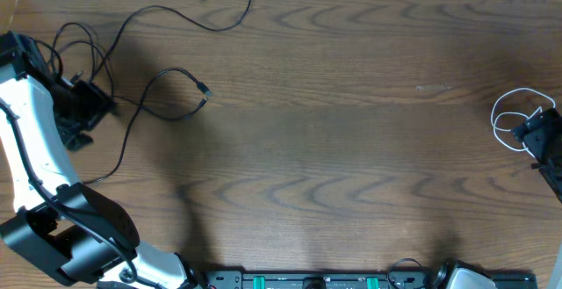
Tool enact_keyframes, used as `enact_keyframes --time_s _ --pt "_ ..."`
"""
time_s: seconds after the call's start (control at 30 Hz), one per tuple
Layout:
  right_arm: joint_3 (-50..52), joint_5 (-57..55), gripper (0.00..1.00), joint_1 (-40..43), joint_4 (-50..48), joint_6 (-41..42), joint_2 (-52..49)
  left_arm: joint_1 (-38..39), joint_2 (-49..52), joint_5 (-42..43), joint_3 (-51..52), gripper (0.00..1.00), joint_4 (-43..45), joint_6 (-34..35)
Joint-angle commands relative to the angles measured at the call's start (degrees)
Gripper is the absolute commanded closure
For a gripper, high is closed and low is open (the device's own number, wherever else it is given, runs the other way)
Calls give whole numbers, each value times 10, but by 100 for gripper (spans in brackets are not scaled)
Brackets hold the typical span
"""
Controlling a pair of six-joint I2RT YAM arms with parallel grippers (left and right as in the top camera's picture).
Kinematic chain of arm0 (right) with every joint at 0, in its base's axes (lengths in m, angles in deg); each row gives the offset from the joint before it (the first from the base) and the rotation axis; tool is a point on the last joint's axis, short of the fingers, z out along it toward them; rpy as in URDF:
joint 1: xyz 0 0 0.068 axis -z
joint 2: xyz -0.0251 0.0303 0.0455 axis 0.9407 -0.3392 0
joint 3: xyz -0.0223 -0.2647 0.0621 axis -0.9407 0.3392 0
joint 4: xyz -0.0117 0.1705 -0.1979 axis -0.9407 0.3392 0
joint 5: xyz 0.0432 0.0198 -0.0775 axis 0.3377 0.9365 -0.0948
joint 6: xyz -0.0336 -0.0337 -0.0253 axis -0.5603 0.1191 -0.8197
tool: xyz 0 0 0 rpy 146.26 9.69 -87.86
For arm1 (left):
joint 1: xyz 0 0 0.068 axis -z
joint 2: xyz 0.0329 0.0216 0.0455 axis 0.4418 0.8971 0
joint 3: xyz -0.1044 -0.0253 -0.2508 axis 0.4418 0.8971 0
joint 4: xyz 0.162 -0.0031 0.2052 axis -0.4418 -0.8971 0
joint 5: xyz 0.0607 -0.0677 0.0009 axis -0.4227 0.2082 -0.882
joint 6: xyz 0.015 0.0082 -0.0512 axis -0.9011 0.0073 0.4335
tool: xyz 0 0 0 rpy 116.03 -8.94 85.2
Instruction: Untangle cables
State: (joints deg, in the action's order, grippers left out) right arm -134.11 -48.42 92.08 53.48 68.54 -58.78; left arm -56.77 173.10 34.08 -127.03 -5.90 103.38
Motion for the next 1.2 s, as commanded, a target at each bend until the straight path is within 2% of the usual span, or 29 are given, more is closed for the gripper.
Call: enact_keyframes --time_s 0.0,0.07,0.27,0.43,0.8,1.07,1.17 --pt "0 -6 1 3 1 9 1 1 5 66 0 12 -50 -17" --pt "0 -6 1 3 1 9 1 1 5 66 0 11 -76 -51" --pt "0 -6 1 3 1 9 1 1 -12 105 0 11 -121 -89" --pt "0 -6 1 3 1 9 1 1 -68 104 8 11 -132 -93" --pt "0 -6 1 3 1 9 1 2 -204 104 85 9 -104 -97" --pt "0 -6 1 3 1 9 1 1 -222 109 166 9 -66 -97" --pt "0 -6 1 3 1 9 1 1 -222 155 191 9 -52 -136"
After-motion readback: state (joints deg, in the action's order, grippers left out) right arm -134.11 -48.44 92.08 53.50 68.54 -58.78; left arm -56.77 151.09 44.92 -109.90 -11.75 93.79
